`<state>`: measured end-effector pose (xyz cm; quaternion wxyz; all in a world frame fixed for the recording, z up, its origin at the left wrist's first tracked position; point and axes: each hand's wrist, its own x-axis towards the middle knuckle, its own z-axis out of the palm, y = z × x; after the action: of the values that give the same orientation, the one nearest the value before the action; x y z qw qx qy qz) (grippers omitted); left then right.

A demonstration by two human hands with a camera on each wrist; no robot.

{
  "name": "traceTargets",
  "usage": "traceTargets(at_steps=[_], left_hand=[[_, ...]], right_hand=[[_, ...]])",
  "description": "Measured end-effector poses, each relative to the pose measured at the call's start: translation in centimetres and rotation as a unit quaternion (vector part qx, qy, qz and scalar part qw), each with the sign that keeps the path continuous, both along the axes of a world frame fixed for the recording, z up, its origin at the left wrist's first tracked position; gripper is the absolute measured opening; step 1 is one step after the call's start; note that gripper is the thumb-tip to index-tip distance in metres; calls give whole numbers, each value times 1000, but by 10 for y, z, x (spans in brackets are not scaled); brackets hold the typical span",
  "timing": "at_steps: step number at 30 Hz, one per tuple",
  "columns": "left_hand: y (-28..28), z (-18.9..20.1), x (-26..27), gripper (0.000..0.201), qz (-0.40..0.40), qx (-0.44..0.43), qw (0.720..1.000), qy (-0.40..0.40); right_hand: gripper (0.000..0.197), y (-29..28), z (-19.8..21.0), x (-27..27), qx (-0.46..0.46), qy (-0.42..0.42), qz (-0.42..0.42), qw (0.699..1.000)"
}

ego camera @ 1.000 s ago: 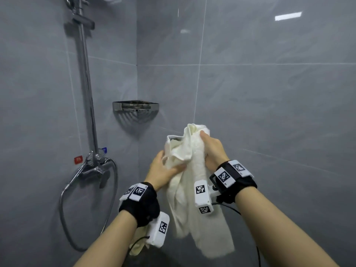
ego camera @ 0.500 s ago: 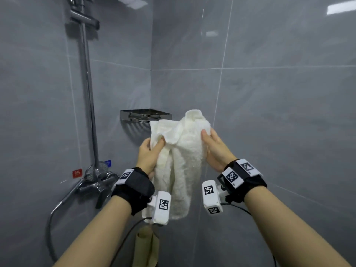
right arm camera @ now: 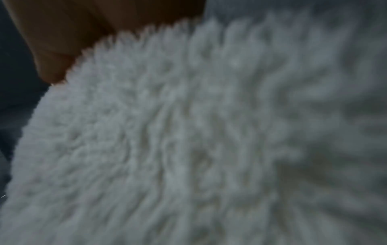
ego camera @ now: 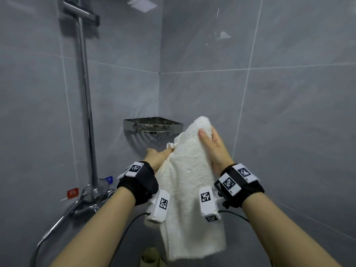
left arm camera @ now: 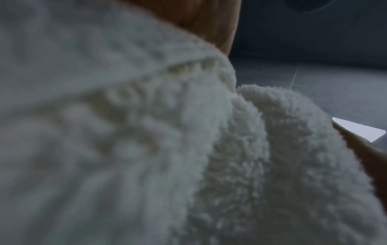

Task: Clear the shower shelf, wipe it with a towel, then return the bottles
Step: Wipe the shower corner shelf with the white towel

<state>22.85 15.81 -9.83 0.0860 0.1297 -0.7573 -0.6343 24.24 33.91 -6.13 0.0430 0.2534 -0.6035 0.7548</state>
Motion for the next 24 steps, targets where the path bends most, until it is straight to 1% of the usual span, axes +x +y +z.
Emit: traceTargets(at_steps=[1, 3, 5, 6, 7, 8, 9, 10, 11, 12, 14, 15, 17, 19, 21, 24], left_hand=[[-3, 1, -9, 110, -16, 1, 1000, 5], [-13, 1, -30, 89, -44, 23, 998, 38], [-26, -1, -45, 69, -84, 95, 990, 67], [-33, -5, -54, 63, -120, 140, 980, 74], [-39, -10, -61, 60, -168, 174, 968, 74], [-44, -15, -70, 59, -216, 184, 957, 65], [-47, -21, -78, 60, -258, 182, 947, 50], [-49, -26, -88, 60, -277, 173, 944, 38], [-51, -29, -97, 60, -273, 164, 947, 38], [-52, -30, -106, 60, -244, 146, 957, 50], [-55, -29, -126, 58, -143, 88, 981, 100], [-57, -28, -135, 57, -93, 48, 986, 126], [-59, -25, -152, 56, -30, -39, 985, 165], [-60, -25, -165, 55, 6, -91, 977, 192], [-61, -28, -176, 53, 38, -113, 970, 212], [-69, -34, -189, 51, 73, -117, 970, 201]], right_hand=[[24, -6, 1, -11, 7, -8, 9, 1000], [27, -16, 0, -35, 20, -12, 16, 1000], [33, -27, -4, -62, 7, -12, -27, 1000], [41, -33, -7, -76, -10, -18, -61, 998], [50, -40, -10, -90, -31, -29, -93, 995], [56, -47, -12, -103, -47, -39, -118, 991], [59, -53, -14, -115, -56, -45, -141, 987], [59, -59, -14, -126, -58, -46, -162, 984], [57, -63, -15, -136, -47, -43, -188, 980], [52, -65, -14, -145, -27, -35, -217, 975], [42, -69, -14, -160, 9, -26, -273, 962], [45, -70, -15, -166, 25, -33, -294, 955], [54, -72, -21, -178, 66, -51, -331, 940], [60, -74, -29, -186, 122, -62, -353, 926], [62, -77, -35, -192, 174, -76, -359, 914], [50, -86, -38, -199, 239, -72, -363, 898]])
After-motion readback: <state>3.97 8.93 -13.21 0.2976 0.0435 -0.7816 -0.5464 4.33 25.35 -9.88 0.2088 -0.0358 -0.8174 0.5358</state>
